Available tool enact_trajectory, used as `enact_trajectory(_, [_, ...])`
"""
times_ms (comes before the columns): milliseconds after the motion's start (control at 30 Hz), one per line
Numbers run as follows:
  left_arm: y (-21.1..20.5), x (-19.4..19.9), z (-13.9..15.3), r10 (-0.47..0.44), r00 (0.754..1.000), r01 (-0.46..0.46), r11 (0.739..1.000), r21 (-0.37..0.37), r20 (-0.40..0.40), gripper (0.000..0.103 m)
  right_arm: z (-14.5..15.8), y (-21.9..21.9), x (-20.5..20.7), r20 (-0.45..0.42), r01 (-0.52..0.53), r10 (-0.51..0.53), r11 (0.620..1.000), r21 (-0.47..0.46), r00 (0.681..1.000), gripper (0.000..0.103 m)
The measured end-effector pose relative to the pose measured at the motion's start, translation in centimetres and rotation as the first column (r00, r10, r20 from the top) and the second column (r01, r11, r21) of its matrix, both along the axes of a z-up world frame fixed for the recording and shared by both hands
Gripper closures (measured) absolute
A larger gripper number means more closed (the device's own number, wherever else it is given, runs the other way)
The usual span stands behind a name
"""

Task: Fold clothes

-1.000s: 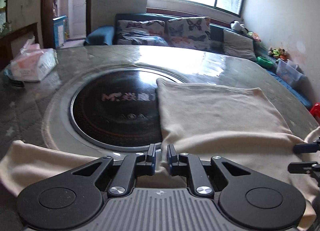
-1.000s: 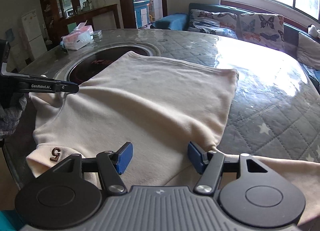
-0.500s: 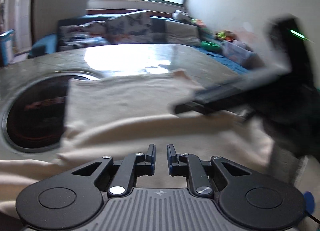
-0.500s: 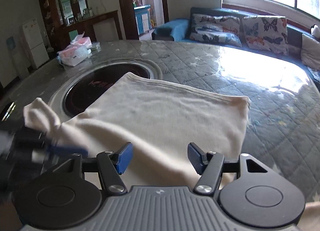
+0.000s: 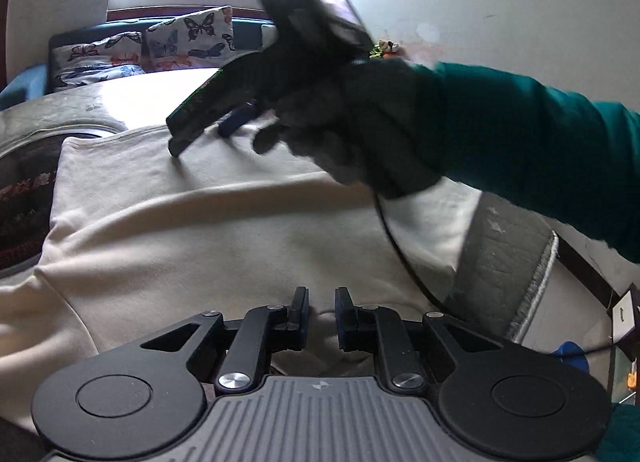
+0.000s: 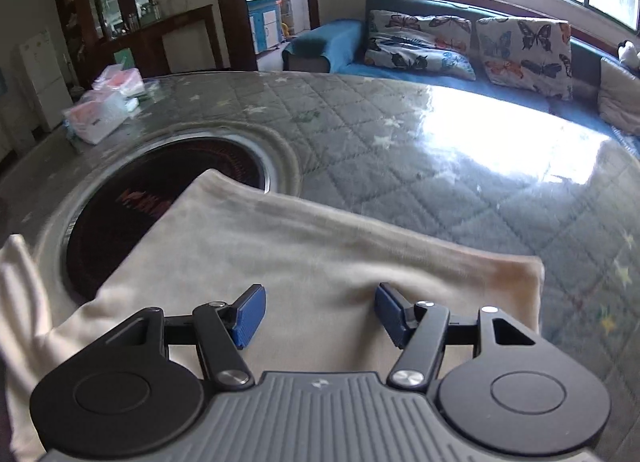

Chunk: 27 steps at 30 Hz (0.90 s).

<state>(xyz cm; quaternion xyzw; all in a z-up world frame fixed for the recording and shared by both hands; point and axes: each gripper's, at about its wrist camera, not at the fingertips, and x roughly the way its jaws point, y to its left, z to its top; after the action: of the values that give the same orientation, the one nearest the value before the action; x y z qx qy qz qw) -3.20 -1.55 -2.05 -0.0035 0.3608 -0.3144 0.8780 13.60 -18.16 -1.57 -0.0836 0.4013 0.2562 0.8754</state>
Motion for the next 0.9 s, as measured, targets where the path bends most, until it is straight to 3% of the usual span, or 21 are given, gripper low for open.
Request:
enact_trajectory(533, [0.4,-0.6,-0.3,-0.001,1.0,0.001,0.999,-0.05,-0.012,0.083,-0.5,1.5,3.0,0.039,0.035,-0.033,0.998,-0.045,0.999,0.035])
enact_trajectory(767, [0.4,-0.6,0.4,0.017,1.0,-0.018,0.999,-0.036,-0.006,0.072,1.6,-1.0,1.2,0.049,0.027,-0.025,0.999,-0.038,0.998,0.036])
enact_trajectory(900, [0.5,-1.0,0.5,0.037,0.999,-0.036,0.999,-0.018,0.002,0.072,3.2,-3.3,-2.4,0.063,-0.02,0.022,0.999,-0.046,0.998,0.036])
